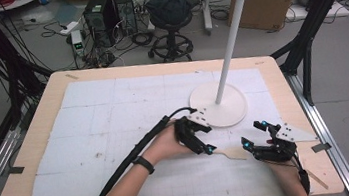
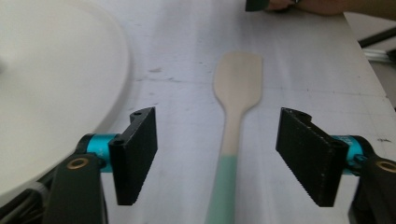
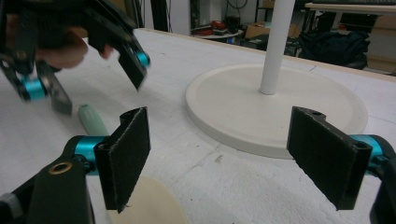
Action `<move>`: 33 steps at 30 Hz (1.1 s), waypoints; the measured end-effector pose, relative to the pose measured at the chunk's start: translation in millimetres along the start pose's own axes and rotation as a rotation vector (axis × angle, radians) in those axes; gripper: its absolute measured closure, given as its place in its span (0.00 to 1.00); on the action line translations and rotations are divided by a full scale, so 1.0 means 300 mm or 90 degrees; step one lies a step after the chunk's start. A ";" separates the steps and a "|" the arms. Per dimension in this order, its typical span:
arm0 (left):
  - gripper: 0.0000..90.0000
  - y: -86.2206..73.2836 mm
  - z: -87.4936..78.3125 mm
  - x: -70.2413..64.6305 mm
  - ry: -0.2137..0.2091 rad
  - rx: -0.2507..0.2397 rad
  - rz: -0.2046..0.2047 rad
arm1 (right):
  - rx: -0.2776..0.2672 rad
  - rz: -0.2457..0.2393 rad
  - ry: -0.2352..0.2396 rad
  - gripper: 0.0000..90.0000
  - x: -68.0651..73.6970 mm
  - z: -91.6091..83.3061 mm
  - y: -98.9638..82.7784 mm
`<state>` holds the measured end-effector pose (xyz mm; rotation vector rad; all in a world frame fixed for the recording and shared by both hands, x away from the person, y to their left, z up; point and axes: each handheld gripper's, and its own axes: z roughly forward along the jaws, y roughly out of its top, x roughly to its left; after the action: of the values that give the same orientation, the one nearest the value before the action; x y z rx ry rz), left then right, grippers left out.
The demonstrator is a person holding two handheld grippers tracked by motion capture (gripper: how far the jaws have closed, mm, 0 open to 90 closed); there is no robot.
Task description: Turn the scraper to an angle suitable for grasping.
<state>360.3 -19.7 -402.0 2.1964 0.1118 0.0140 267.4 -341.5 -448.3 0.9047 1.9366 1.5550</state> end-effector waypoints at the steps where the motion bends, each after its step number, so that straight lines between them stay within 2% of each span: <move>1: 0.27 -0.017 -0.042 0.004 0.019 -0.011 0.000 | 0.000 -0.001 -0.001 0.23 0.001 0.000 0.000; 2: 0.27 -0.061 -0.131 0.007 0.062 -0.045 -0.017 | 0.000 0.002 -0.001 0.23 0.002 0.000 0.000; 3: 0.26 -0.061 -0.131 0.007 0.062 -0.045 -0.017 | 0.000 0.002 -0.001 0.23 0.002 0.000 0.000; 6: 0.24 -0.146 -0.266 0.006 0.144 -0.078 -0.026 | 0.000 0.000 -0.001 0.23 0.002 0.001 0.000; 8: 0.23 -0.217 -0.345 0.005 0.182 -0.112 -0.052 | 0.000 0.002 -0.001 0.23 0.002 0.001 0.000; 11: 0.21 -0.325 -0.444 0.005 0.236 -0.127 -0.085 | -0.001 0.001 -0.003 0.23 0.001 0.002 0.000; 13: 0.21 -0.386 -0.499 -0.005 0.268 -0.135 -0.106 | 0.000 0.002 -0.004 0.23 0.003 0.001 0.000; 16: 0.21 -0.467 -0.572 -0.036 0.332 -0.155 -0.118 | 0.003 -0.002 -0.007 0.23 0.004 0.003 0.000; 17: 0.19 -0.490 -0.591 -0.045 0.348 -0.159 -0.133 | 0.005 -0.001 -0.007 0.23 0.005 0.003 0.001; 18: 0.19 -0.508 -0.604 -0.055 0.365 -0.167 -0.132 | 0.005 -0.001 -0.007 0.23 0.005 0.003 0.001; 19: 0.19 -0.539 -0.622 -0.074 0.397 -0.178 -0.134 | 0.005 -0.001 -0.009 0.23 0.004 0.004 0.001; 22: 0.19 -0.618 -0.661 -0.112 0.450 -0.203 -0.150 | 0.009 -0.005 -0.017 0.23 0.004 0.005 0.002; 26: 0.18 -0.703 -0.699 -0.146 0.497 -0.225 -0.181 | 0.010 0.002 -0.016 0.23 0.003 0.007 0.002; 28: 0.17 -0.716 -0.721 -0.160 0.505 -0.270 -0.187 | 0.009 0.005 -0.016 0.23 0.000 0.006 0.002; 30: 0.17 -0.729 -0.730 -0.165 0.514 -0.276 -0.195 | 0.010 0.007 -0.017 0.23 0.001 0.006 0.002; 33: 0.17 -0.740 -0.742 -0.164 0.509 -0.300 -0.208 | 0.009 0.002 -0.014 0.23 0.004 0.006 0.002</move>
<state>283.3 285.3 -449.0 1.5685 0.8217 0.6657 268.1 -339.4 -448.1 0.9275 1.9340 1.5285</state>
